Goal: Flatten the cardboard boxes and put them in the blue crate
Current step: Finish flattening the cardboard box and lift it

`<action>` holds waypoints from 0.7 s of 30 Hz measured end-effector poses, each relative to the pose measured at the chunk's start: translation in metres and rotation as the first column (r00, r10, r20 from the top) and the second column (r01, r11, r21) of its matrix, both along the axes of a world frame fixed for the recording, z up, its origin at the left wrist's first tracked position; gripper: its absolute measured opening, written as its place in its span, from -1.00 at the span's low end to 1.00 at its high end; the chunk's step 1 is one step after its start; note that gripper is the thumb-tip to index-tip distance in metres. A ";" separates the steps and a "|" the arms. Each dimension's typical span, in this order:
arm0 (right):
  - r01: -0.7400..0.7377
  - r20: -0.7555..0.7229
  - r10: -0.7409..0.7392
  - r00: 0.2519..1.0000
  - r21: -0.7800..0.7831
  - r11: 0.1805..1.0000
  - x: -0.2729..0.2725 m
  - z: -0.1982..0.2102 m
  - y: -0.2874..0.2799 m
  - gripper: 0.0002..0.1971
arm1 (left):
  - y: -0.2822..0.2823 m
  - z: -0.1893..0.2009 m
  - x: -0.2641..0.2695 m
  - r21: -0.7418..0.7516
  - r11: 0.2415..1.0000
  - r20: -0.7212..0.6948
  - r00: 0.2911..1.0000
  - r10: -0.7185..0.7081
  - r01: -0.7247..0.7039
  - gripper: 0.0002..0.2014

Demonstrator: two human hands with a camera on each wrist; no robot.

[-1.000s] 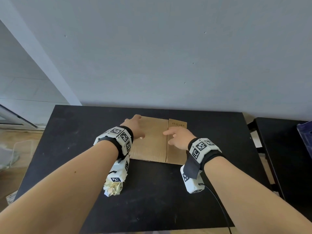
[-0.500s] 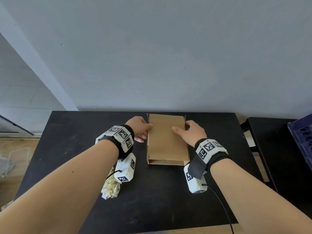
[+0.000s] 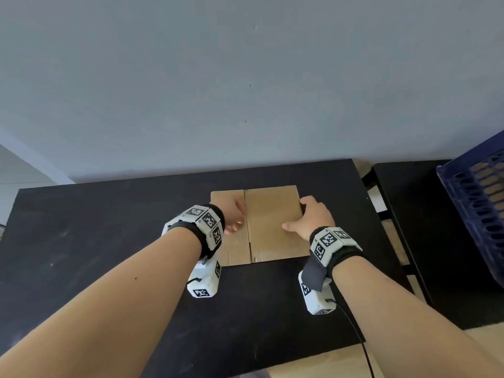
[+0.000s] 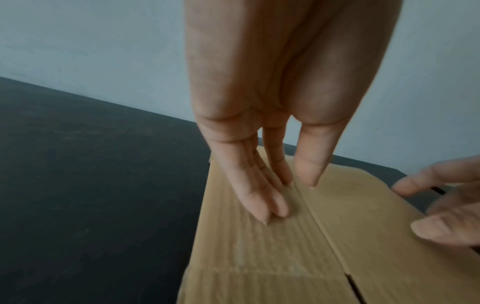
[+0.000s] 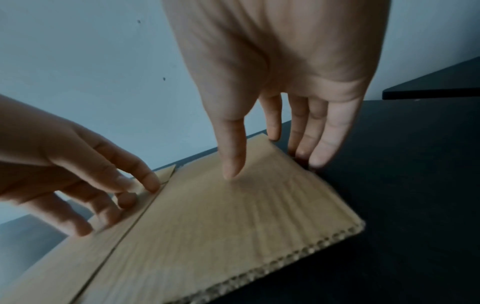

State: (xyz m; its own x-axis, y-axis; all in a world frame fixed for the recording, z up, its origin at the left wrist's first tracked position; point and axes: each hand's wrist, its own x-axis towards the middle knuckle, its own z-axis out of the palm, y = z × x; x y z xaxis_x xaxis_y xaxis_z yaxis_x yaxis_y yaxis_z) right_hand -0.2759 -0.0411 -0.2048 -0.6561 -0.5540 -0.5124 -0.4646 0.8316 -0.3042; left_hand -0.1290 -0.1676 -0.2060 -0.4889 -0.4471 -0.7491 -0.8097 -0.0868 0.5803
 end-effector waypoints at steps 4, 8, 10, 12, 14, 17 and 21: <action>0.021 0.031 -0.022 0.999 0.025 0.999 -0.010 -0.006 -0.003 -0.23 | -0.005 -0.010 0.001 -0.176 0.984 0.032 0.999 0.039 -0.033 -0.80; 0.033 0.099 -0.036 0.994 0.032 0.999 -0.017 -0.007 -0.004 -0.30 | -0.015 -0.021 0.017 -0.452 0.871 0.075 0.965 0.251 -0.191 -0.40; 0.024 0.104 -0.027 0.994 0.032 0.999 -0.019 -0.007 -0.005 -0.32 | -0.021 -0.024 0.020 -0.402 0.885 0.111 0.948 0.300 -0.233 -0.25; 0.009 0.103 -0.014 0.995 0.044 0.999 -0.018 -0.006 -0.006 -0.33 | -0.023 -0.025 0.018 -0.357 0.914 0.180 0.946 0.271 -0.193 -0.11; -0.007 0.093 0.000 0.996 0.070 0.997 -0.019 -0.005 -0.007 -0.32 | -0.022 -0.025 0.013 -0.355 0.929 0.258 0.944 0.207 -0.107 -0.04; -0.033 0.084 0.026 0.996 0.089 0.995 -0.020 -0.004 -0.008 -0.31 | -0.018 -0.028 0.009 -0.405 0.914 0.342 0.924 0.171 -0.019 -0.07; -0.058 0.088 0.049 0.995 0.103 0.993 -0.025 -0.005 -0.012 -0.29 | -0.019 -0.030 0.006 -0.431 0.902 0.352 0.915 0.197 -0.029 -0.06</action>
State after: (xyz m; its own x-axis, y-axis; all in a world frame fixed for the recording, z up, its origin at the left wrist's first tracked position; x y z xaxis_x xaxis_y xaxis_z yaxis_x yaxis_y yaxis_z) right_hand -0.3006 -0.0532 -0.2094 -0.5787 -0.5271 -0.6223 -0.4853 0.8358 -0.2567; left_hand -0.1228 -0.1864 -0.2362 -0.1328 -0.7873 -0.6020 -0.9720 -0.0154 0.2345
